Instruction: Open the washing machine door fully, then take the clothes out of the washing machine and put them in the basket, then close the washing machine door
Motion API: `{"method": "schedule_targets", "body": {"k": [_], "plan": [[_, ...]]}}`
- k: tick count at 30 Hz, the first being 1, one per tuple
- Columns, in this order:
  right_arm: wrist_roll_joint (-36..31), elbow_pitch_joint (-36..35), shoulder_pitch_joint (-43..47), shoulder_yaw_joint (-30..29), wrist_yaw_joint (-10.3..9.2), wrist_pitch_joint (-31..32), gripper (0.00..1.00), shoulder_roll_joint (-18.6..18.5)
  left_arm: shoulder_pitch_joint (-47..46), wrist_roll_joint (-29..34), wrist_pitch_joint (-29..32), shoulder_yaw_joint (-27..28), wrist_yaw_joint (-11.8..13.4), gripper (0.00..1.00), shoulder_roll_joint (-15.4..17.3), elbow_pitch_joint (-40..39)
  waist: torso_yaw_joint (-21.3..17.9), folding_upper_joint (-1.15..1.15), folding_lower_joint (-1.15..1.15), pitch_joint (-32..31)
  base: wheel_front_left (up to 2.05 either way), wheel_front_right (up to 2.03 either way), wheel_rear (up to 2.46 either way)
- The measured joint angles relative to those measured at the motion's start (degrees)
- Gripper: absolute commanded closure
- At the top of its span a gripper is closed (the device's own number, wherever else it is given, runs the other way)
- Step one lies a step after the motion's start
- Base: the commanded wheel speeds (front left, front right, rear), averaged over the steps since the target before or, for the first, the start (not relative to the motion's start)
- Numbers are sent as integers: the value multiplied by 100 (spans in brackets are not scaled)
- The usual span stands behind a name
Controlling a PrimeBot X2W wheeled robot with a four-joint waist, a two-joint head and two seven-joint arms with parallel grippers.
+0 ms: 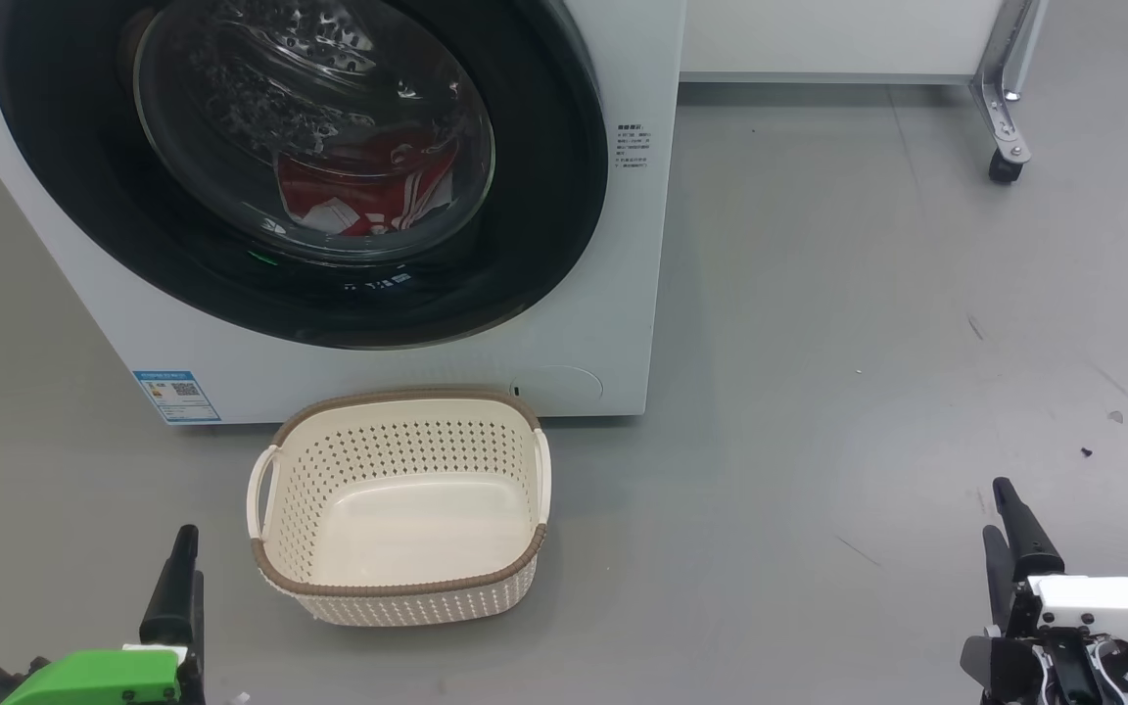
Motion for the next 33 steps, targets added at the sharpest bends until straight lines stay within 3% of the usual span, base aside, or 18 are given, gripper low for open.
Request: {"method": "schedule_targets", "body": {"k": [12, 33], "plan": [[-397, -153, -4, -14, 0, -225, 0, -16, 1, 86, -214, -13, 0, 0, 2, -216, 10, 0, 0, -7, 0, 0, 0], [-1826, -648, -93, 257, -10, -550, 0, -51, -4, 1337, -528, -105, -1, 0, 49, -791, 52, 0, 0, -19, 0, 0, 0]]}}
